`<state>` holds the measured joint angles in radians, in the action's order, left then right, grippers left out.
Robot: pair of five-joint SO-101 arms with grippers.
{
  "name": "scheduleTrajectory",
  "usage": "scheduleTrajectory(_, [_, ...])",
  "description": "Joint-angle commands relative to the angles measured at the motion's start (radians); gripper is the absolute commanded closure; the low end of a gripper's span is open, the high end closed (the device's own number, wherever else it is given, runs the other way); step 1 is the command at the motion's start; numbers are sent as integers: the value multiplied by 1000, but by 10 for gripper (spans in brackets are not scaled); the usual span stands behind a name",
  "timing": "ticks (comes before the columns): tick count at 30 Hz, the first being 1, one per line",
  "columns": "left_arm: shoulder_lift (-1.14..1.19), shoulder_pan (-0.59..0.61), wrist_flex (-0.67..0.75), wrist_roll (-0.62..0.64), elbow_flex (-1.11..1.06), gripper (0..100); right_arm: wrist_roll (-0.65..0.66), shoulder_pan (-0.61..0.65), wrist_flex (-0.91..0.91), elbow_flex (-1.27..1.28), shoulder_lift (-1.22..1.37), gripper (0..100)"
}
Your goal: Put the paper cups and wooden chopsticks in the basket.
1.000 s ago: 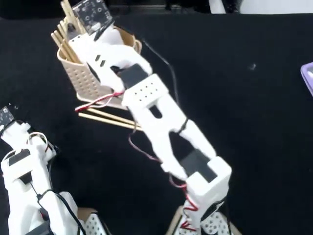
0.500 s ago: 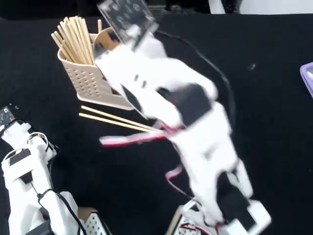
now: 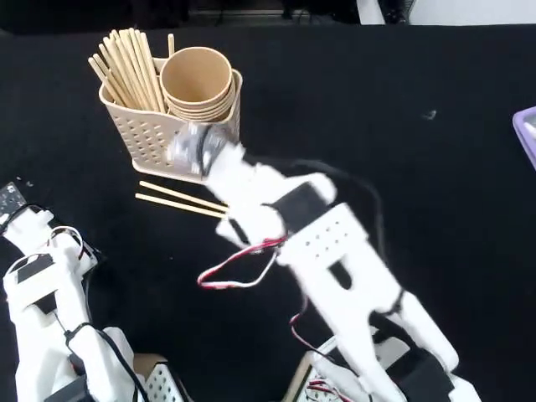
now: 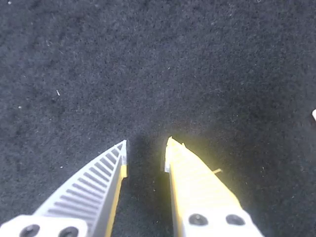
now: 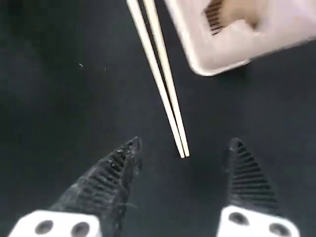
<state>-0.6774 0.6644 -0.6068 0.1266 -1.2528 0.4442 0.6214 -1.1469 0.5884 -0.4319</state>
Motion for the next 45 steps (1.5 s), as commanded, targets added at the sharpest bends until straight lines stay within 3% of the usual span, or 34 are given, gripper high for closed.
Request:
scheduleTrajectory(1, [-23,-13,6,0,2,866,61,-37,374,217,82,723])
scheduleTrajectory(4, [-23,-13,6,0,2,866,86,-74,477,203,220,722])
scheduleTrajectory(14, [-23,-13,6,0,2,866,203,-110,457,41,526,728])
scheduleTrajectory(16, [-23,-13,6,0,2,866,229,-109,413,41,515,787])
scheduleTrajectory(19, [-23,-13,6,0,4,866,229,-109,362,50,486,988])
scheduleTrajectory(23, [-23,-13,6,0,4,866,212,-107,305,122,394,989])
scheduleTrajectory(34, [-23,-13,6,0,4,866,209,-112,241,510,-119,983])
scheduleTrajectory(41, [-23,-13,6,0,4,866,206,-84,35,409,-200,718])
scheduleTrajectory(45, [-23,-13,6,0,4,866,58,38,110,321,-197,723])
